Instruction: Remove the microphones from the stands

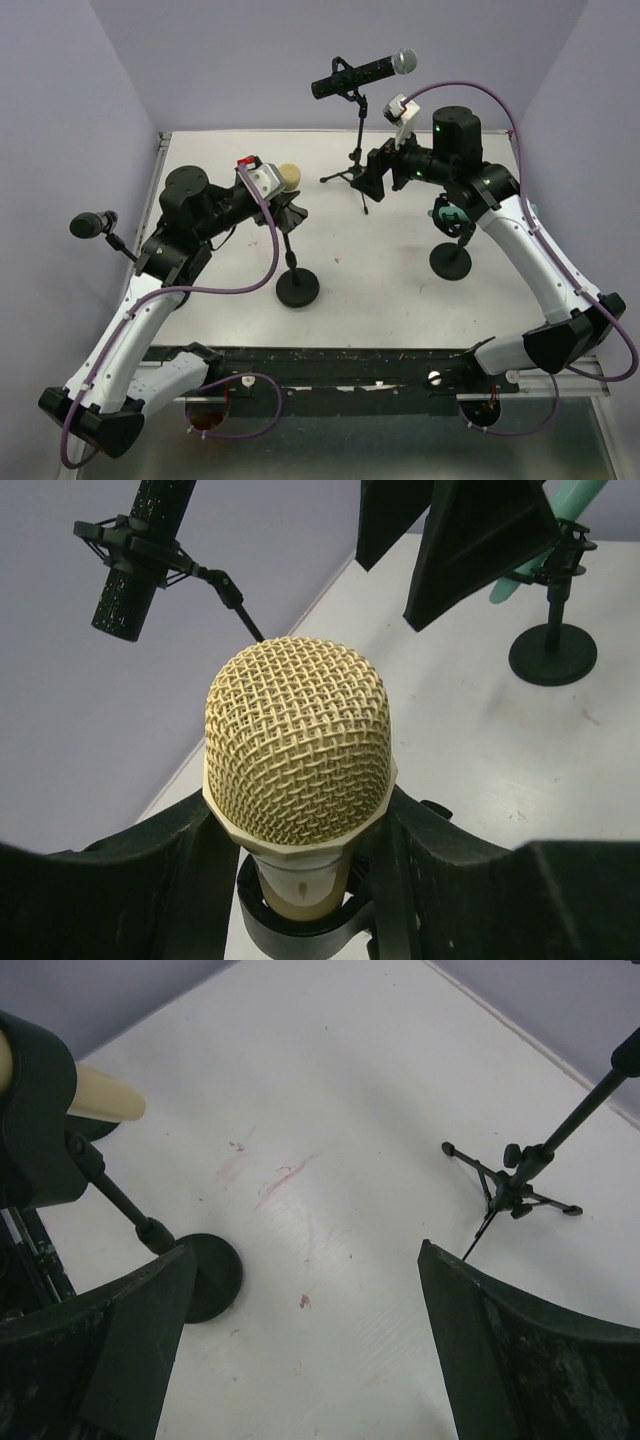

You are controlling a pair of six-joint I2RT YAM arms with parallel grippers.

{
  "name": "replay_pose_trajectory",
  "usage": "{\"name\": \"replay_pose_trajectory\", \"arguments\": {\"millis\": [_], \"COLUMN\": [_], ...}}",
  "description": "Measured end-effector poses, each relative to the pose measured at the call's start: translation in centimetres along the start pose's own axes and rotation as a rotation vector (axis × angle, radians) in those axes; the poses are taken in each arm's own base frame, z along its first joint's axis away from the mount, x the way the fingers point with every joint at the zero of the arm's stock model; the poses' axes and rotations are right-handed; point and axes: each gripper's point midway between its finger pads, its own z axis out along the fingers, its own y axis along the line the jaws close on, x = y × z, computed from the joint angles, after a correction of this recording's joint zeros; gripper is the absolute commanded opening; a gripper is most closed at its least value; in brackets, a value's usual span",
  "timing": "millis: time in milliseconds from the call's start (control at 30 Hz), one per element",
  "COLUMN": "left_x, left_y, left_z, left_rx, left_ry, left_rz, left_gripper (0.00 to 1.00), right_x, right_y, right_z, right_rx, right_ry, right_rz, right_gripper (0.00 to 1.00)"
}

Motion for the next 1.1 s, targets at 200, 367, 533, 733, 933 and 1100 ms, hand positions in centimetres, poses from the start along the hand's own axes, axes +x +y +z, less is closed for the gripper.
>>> {"name": "replay_pose_trajectory", "arguments": {"millis": [200,367,533,733,933,1100], "left_x": [-1.9,-2.6,-1.1,0.9,-0.7,-2.4], "left_y": [0.9,2.0,2.4,2.2,1.1,-1.9], "left_z": [2.7,4.6,6.2,7.8,8.0,6.8], "left_rx": [-0.070,-0.160,-0.199,-0.186,-0.117,0.064], "left_ry": [-0.016,-0.011,0.052,0.145,0.099,0.035], "left_rz": [-0.012,0.036,0.056,0.032,0.014,0.021], "left_gripper": [0.06,0.07,0.08,0.69,0.94,0.95], "right_x": [0.1,-0.3,-0.3,0.5,1.2,1.7], "right_y": [-0.8,-1.1,-1.2,-1.2,-1.1,-1.0], "right_z": [0.4,0.3,0.3,0.4,0.3,0.4], "right_rx": [0.041,0.057,0.064,0.063,0.062,0.055], "right_ry": [0.004,-0.007,-0.006,0.010,0.023,0.034], "right_rz": [0.016,0.010,0.010,0.017,0.023,0.028], "right_gripper": [1.00,1.00,1.00,1.00,1.00,1.00]}}
